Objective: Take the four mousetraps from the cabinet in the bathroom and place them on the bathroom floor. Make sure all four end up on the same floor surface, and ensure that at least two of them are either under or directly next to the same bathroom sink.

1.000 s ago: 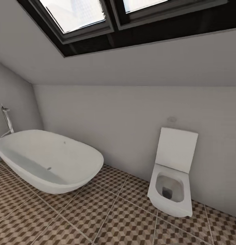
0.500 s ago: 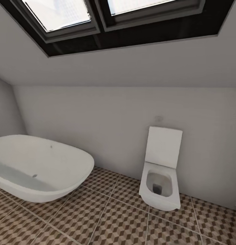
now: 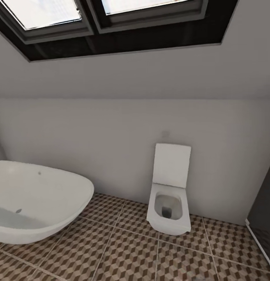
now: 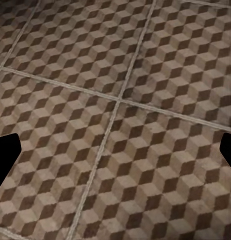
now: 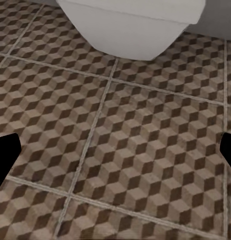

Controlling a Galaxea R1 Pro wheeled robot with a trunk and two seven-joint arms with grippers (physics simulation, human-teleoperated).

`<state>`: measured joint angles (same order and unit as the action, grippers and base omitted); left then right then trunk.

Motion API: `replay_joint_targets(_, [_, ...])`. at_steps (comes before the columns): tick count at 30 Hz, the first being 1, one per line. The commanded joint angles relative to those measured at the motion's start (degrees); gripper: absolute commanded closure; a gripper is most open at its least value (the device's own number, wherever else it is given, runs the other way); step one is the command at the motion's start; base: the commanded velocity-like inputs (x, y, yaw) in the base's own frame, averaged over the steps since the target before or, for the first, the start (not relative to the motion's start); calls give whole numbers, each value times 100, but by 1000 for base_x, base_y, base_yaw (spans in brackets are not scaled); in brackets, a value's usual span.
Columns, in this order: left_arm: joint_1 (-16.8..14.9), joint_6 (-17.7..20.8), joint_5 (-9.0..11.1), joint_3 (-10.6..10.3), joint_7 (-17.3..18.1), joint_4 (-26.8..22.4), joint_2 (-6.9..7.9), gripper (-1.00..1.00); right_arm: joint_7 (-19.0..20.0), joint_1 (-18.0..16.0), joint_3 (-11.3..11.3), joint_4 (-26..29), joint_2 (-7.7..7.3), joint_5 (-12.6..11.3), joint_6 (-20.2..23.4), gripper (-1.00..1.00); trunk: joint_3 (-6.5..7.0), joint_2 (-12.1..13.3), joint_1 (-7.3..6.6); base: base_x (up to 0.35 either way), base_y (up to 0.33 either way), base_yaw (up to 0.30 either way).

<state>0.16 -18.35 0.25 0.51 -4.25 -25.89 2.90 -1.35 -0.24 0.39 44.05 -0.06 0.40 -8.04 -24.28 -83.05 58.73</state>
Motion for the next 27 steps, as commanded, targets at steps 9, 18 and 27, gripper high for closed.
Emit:
replay_joint_targets(9, [2,-10,2,-6,-11,-4,0,-100,-14,-2,4,-1,-3,4,-14,-100,-24,-3,0,0,0,-266])
replay_joint_targets(18, [2,-11,2,-5,-9,3,0,-100,-14,-2,4,-1,-3,4,-14,-100,-29,-3,0,0,0,-272])
replay_joint_targets(27, [2,-11,2,-2,-9,13,0,-100,-14,-2,4,-1,-3,4,-18,-100,-29,-3,0,0,0,-273])
